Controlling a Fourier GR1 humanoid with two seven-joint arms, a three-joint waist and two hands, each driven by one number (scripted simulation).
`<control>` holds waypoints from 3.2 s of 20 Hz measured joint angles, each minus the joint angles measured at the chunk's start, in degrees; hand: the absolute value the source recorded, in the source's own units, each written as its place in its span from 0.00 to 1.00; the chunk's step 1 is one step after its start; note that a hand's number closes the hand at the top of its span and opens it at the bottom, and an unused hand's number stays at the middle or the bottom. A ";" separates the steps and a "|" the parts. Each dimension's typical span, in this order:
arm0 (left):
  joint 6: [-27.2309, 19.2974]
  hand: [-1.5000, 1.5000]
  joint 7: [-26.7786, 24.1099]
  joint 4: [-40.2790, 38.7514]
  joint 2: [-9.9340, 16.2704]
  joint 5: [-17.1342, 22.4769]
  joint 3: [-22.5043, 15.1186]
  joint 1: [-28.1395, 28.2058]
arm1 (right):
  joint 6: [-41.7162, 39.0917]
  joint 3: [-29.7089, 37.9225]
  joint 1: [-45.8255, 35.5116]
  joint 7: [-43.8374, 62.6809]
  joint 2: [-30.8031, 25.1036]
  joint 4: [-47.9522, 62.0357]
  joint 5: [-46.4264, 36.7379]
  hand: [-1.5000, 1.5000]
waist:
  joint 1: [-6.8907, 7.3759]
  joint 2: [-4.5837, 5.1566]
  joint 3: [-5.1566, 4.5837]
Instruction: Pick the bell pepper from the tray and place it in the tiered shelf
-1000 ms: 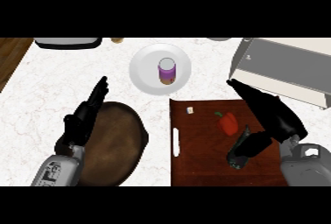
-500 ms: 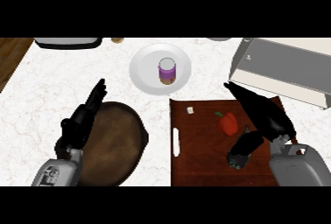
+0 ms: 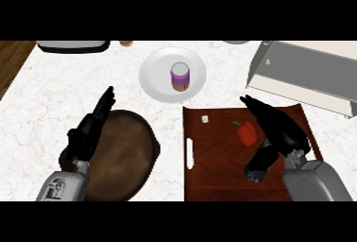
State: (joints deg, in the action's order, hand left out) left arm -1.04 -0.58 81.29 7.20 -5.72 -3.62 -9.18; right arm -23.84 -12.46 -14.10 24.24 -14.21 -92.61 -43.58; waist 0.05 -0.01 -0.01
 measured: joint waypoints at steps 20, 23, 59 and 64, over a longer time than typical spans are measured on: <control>1.01 0.50 2.64 1.88 -2.52 -2.58 1.30 -0.92 | 4.10 3.89 -4.02 -8.15 4.48 14.92 -8.34 0.00 | 0.05 0.01 0.02; 1.27 0.50 2.57 2.64 -2.61 -2.61 1.53 -0.19 | 4.89 4.11 -2.92 -10.66 3.98 16.59 -9.10 0.00 | 0.06 0.00 0.01; 2.03 0.50 1.66 0.93 -3.39 -3.39 2.38 -0.89 | 42.29 -13.09 -17.55 35.42 13.93 6.89 -12.28 1.00 | 0.47 -0.21 -0.01; 2.52 0.50 2.40 0.97 -2.92 -2.77 3.08 -1.59 | 40.27 -12.38 -21.29 39.59 13.85 1.00 -19.47 1.00 | -0.16 -0.34 -0.05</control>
State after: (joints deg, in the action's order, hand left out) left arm 1.48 1.82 82.26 4.28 -8.49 -0.54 -10.77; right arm 16.43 -24.84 -35.40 63.83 -0.36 -91.61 -63.05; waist -0.11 -0.35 -0.06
